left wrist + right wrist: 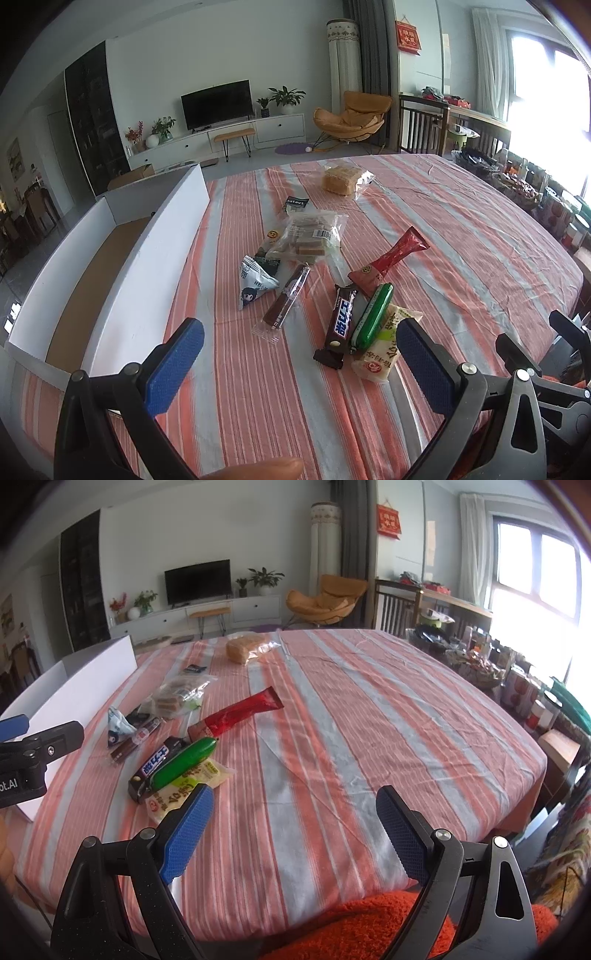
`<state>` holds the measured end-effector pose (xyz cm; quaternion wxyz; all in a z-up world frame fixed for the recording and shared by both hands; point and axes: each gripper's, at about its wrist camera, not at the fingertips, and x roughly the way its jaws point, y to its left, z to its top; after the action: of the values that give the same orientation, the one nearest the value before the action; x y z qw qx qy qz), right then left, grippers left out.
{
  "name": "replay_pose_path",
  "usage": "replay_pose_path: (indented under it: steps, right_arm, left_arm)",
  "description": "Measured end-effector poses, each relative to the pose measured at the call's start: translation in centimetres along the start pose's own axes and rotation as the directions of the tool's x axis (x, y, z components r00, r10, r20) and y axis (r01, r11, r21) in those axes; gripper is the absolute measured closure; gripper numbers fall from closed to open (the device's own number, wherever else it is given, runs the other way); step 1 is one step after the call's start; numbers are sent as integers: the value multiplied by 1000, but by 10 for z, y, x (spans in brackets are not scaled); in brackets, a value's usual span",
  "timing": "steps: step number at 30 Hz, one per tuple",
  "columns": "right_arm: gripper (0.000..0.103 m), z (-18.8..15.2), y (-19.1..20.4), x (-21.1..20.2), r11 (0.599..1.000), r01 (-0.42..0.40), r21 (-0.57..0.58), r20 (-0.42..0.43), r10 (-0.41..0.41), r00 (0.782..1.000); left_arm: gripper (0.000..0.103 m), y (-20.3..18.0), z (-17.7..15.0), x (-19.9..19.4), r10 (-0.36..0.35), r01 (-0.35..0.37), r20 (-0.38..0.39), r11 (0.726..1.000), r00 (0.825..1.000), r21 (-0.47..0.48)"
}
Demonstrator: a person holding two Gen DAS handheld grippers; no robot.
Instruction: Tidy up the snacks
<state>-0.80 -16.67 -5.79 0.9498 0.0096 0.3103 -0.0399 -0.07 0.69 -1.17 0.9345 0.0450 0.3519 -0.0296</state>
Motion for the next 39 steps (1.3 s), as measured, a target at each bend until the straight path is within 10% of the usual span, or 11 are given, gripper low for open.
replay_pose_path:
  steps: [39]
  right_arm:
    - [11,-1,0,2,1000,-2,-2,-9,2,1000]
  left_arm:
    - [0,2,-8,12,-15,15,-39,1000,999,-19]
